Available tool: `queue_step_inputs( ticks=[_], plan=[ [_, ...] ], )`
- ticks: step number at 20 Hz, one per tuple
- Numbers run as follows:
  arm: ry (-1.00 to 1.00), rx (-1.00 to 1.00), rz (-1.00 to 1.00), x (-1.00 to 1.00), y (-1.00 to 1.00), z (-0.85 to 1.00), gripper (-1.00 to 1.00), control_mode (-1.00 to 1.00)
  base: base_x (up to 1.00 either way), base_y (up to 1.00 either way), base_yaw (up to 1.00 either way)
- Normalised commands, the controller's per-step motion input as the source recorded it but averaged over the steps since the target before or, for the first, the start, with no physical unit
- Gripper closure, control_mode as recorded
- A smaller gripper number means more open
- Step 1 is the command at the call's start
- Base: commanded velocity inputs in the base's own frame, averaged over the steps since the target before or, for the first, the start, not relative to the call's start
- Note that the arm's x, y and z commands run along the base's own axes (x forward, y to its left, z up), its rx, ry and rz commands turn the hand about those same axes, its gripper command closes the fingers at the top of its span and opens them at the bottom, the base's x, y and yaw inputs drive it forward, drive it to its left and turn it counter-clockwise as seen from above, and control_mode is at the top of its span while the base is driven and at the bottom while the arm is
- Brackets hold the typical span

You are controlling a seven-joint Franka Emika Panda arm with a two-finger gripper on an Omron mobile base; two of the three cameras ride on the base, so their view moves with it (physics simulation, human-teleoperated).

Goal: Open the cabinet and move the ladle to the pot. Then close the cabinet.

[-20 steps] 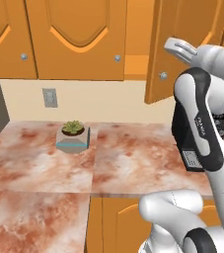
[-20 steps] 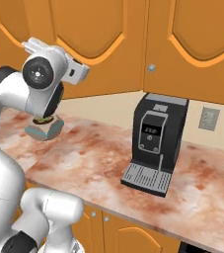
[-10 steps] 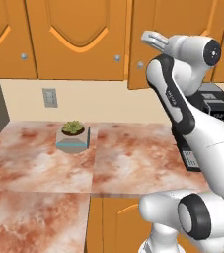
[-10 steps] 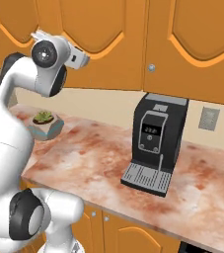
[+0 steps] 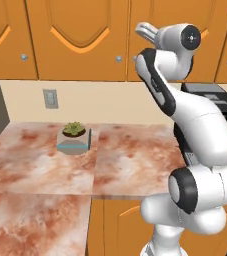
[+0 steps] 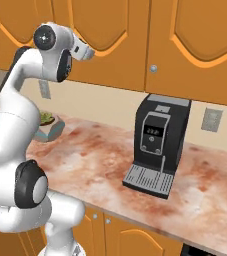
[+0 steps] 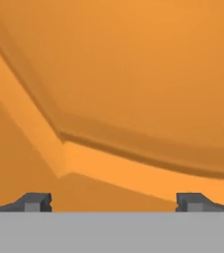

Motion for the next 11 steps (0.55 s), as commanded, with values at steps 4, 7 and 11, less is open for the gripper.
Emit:
queue_step_inputs(
  ticks=[4, 7, 11],
  plan=[
    [0.07, -0.01, -0.15, 0.85, 0.00, 0.10, -1.00, -1.00, 0.00, 0.00, 0.00],
    [0.04, 0.00, -0.07, 0.33, -0.05, 0.07, -1.00, -1.00, 0.00, 0.00, 0.00],
    [0.00, 0.00, 0.00, 0.04, -0.08, 0.01, -1.00, -1.00, 0.00, 0.00, 0.00]
  ],
)
